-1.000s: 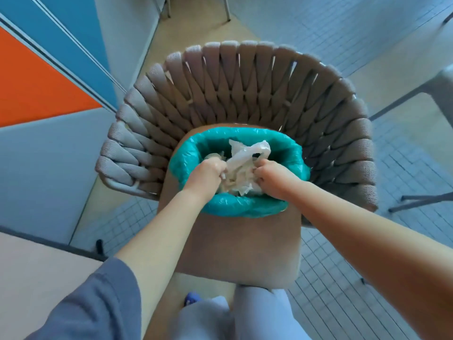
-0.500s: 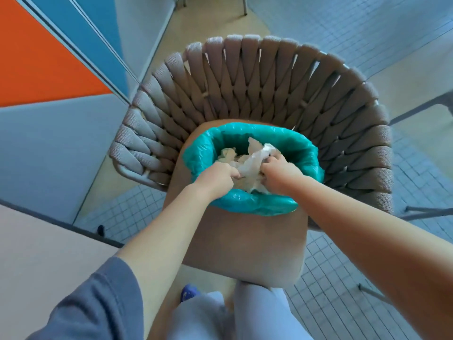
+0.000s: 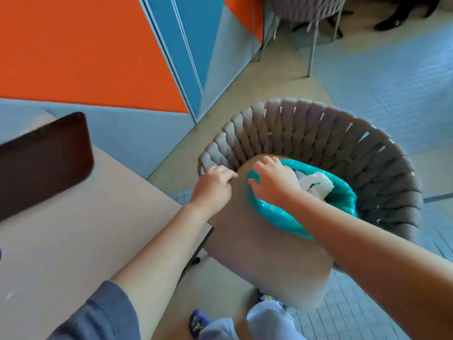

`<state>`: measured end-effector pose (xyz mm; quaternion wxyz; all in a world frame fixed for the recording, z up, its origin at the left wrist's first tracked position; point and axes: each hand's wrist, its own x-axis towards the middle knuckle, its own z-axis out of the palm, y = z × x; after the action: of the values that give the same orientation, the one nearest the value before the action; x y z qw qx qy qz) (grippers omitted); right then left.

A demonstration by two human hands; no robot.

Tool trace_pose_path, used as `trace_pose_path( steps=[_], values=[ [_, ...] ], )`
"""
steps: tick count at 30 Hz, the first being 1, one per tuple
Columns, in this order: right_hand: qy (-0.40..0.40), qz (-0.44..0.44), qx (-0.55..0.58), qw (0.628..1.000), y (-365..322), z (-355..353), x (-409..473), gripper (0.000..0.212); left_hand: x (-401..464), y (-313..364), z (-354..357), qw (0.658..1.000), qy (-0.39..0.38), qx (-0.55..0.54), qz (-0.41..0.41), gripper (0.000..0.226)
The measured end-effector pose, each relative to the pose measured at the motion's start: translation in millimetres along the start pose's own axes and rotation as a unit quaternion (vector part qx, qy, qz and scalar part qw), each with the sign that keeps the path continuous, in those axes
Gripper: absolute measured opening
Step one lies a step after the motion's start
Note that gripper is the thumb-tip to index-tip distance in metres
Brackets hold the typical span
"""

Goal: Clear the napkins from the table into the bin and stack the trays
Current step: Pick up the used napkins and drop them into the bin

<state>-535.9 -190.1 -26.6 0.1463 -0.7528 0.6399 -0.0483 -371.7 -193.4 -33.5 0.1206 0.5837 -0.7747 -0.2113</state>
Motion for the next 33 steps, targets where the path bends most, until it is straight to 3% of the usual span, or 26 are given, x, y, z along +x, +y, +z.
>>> trace_pose_path(
  steps=[8,19,33],
  values=[
    [-0.003,-0.120,0.002,0.993,-142,-3,6,0.036,-89,-80,-83,0.995,0.084,0.033,-0.051,0.039],
    [-0.040,-0.266,-0.010,0.963,-364,49,-25,0.041,-258,-228,-161,0.965,0.183,0.066,-0.178,0.038],
    [-0.163,-0.396,-0.039,0.903,-503,138,-32,0.040,-382,-345,-176,0.906,0.211,0.059,-0.361,0.043]
  ],
)
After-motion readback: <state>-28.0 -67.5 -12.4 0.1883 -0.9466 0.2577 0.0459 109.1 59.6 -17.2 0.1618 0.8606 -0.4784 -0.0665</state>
